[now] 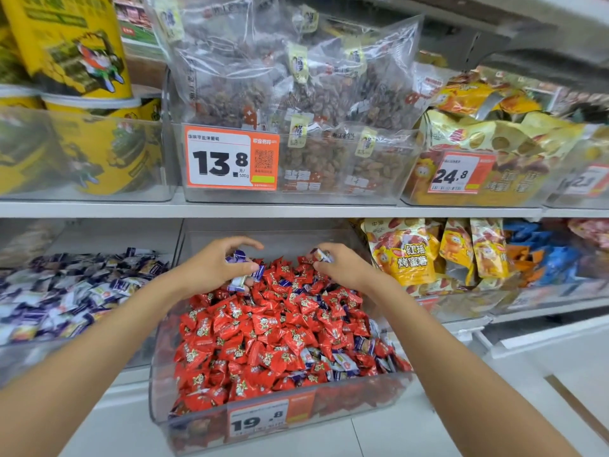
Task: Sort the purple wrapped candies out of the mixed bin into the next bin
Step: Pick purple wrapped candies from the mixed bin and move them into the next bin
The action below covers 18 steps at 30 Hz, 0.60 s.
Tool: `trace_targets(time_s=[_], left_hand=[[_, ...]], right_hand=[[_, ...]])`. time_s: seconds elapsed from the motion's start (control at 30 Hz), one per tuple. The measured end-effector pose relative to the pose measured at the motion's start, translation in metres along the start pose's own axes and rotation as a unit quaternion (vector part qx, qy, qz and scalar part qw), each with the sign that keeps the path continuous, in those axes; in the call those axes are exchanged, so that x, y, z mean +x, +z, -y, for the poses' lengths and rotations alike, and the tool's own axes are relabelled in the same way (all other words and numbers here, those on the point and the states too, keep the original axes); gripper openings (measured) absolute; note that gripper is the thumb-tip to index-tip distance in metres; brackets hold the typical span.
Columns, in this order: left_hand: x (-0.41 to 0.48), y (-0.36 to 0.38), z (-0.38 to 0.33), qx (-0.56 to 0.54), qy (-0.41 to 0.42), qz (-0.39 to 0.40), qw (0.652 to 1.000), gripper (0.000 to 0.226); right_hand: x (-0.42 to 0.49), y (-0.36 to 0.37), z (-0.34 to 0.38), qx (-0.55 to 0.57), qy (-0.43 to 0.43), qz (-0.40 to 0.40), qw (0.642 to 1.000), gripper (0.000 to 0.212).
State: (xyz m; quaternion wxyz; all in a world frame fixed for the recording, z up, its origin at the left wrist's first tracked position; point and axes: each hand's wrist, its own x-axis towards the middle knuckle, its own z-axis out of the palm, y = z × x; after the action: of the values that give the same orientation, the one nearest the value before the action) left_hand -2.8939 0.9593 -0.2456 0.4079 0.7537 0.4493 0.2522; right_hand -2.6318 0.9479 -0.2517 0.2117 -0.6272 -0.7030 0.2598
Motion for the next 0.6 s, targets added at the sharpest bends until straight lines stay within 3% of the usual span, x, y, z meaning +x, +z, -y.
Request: trace_targets(time_s=[0.07,0.17,0.23,0.4,0.53,0.6], left_hand=[[0.000,0.001,-0.001,0.014,0.014,0.006,1.000,0.019],[0.002,0.001,0.002,0.000,0.008,-0.005,1.000,0.012],[0.001,0.000,0.004,-0.015,0.004,-0.011,1.000,0.009],[0.003,0.000,0.003,0.000,0.008,-0.011,1.000,0.008],[0.003,0.002,0.004,-0.002,0.013,-0.013,1.000,0.008],[0.002,0.001,0.004,0.005,0.011,-0.014,1.000,0.008]], right_hand=[[0.003,0.005,-0.005,-0.031,0.020,0.006,0.999,0.017],[0.008,0.026,0.000,-0.075,0.027,0.060,0.995,0.032],[0.012,0.037,0.001,-0.102,0.016,0.108,0.989,0.031],[0.002,0.028,0.001,-0.025,0.003,0.146,0.989,0.031],[-0.012,0.015,-0.002,0.079,0.032,0.090,0.992,0.034],[-0.020,0.009,-0.004,0.128,0.043,0.076,0.988,0.021]])
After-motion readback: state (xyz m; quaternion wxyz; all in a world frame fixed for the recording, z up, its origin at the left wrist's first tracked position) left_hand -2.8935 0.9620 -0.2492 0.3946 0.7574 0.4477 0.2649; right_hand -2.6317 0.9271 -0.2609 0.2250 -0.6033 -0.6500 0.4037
